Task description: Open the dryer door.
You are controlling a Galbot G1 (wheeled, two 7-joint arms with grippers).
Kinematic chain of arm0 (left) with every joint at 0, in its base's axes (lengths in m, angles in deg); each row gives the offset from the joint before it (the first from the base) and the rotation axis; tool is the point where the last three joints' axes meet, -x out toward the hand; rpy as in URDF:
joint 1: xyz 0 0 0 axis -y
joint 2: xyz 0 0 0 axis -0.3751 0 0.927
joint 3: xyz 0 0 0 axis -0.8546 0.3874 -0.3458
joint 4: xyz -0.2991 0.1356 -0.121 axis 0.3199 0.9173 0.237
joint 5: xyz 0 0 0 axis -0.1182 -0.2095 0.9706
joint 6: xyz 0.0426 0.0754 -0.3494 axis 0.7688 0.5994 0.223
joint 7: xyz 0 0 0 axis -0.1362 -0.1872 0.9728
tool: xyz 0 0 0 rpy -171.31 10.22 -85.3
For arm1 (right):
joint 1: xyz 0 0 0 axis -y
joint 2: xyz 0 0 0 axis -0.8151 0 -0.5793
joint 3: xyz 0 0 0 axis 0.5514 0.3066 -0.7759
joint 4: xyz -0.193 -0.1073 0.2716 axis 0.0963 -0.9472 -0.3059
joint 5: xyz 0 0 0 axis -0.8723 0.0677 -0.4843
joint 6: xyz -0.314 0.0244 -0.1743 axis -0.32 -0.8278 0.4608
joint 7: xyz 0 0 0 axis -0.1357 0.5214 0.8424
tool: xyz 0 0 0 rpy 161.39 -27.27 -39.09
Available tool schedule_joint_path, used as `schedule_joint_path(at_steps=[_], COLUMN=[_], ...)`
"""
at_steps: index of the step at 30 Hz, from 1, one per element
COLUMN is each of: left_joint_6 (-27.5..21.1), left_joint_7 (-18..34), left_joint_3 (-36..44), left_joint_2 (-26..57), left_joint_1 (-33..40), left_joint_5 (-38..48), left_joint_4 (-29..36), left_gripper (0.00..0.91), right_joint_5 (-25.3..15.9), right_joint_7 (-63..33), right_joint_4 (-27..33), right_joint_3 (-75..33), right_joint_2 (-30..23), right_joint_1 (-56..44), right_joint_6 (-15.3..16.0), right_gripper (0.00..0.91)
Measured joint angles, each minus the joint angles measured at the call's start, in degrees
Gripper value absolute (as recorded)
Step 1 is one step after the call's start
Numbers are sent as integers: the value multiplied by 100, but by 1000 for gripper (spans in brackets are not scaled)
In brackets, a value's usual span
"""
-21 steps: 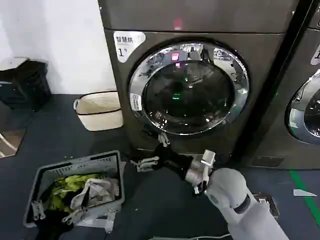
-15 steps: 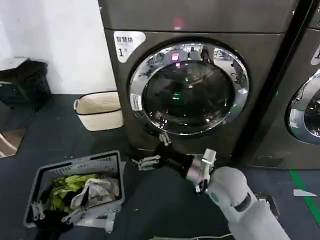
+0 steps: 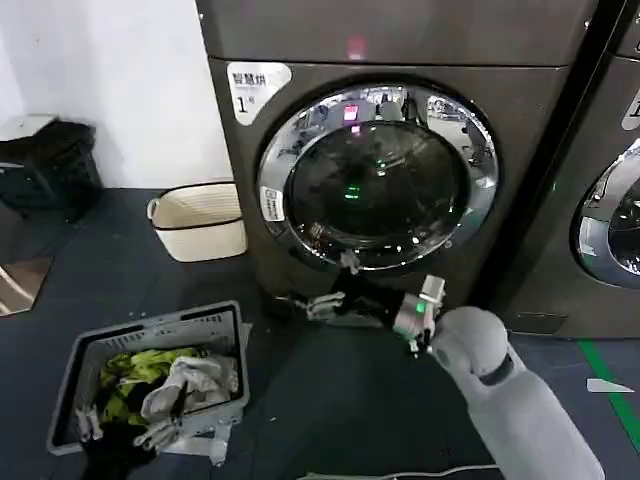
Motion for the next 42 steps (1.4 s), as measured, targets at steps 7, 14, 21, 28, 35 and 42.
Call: schedule_joint_path(at_steps=[7, 14, 21, 28, 35, 42], left_joint_6=[-44, -46, -34, 11, -117, -138], left_joint_7=[-6, 18, -123, -190, -319, -303], left_joint_3=[-5, -16, -43, -99, -141, -123], left_joint_2=[-24, -42, -44, -46, -41, -40], left_joint_1=[13, 21, 18, 26, 57, 80], left_joint_5=[-3, -79, -177, -177, -11, 22], left_joint_4=[0, 0, 1, 0, 1, 0], left_gripper=[907, 907, 907, 907, 907, 907], right_joint_5=[-264, -441, -579, -644, -751, -803], right_joint_7=[-206, -354, -364, -419, -439, -425], right_joint_4=[558, 914, 1211, 1521, 1843, 2130], right_joint_3=[161, 288, 441, 567, 706, 750], right_joint_2=[-250, -497, -728, -914, -1083, -1229], right_joint_1=[310, 511, 720, 936, 1117, 1262], right_joint_6=[-25, -52, -74, -102, -146, -209], right_gripper=[907, 907, 907, 907, 907, 907])
